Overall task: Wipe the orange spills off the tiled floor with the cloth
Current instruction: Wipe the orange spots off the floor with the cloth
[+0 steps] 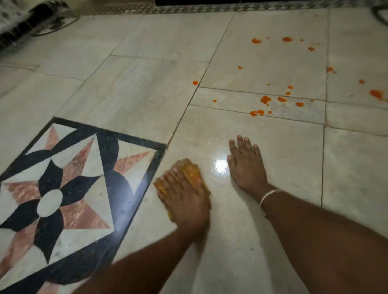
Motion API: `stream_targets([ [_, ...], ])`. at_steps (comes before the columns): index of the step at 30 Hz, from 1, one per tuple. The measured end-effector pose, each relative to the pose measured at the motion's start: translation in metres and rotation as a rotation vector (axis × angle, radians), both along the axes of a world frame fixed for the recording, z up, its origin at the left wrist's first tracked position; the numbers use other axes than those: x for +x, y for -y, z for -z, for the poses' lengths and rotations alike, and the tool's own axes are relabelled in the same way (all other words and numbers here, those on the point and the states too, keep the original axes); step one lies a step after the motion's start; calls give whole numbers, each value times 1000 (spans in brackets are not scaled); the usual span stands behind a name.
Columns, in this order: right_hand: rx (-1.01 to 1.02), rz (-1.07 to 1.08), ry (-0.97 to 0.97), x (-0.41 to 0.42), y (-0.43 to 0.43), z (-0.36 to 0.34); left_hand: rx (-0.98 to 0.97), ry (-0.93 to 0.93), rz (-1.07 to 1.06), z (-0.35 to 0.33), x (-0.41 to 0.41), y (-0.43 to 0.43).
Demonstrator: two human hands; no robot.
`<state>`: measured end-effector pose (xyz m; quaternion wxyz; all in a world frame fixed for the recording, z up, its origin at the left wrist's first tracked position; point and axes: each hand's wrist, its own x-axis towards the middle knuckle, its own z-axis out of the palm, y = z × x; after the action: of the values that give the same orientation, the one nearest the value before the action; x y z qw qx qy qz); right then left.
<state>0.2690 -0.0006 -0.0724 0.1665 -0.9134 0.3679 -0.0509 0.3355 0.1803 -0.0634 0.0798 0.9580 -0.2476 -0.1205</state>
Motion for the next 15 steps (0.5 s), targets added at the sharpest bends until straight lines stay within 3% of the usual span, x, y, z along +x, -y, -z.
stream_targets([
  [3,50,57,53,3,-2,-4,67,-137,26,-8,-19,26],
  [8,101,144,252,-5,4,-3,99,-116,175,-28,7,20],
  [10,66,187,310,-5,0,-6,-51,-75,249,-35,25,12],
  [12,63,235,347,-3,-3,-10,-271,-169,179,-54,41,19],
  [14,271,335,424,4,-4,-21,-533,-425,-21,-86,53,48],
  [15,501,409,508,9,-1,-32,-666,-592,-143,-103,57,66],
])
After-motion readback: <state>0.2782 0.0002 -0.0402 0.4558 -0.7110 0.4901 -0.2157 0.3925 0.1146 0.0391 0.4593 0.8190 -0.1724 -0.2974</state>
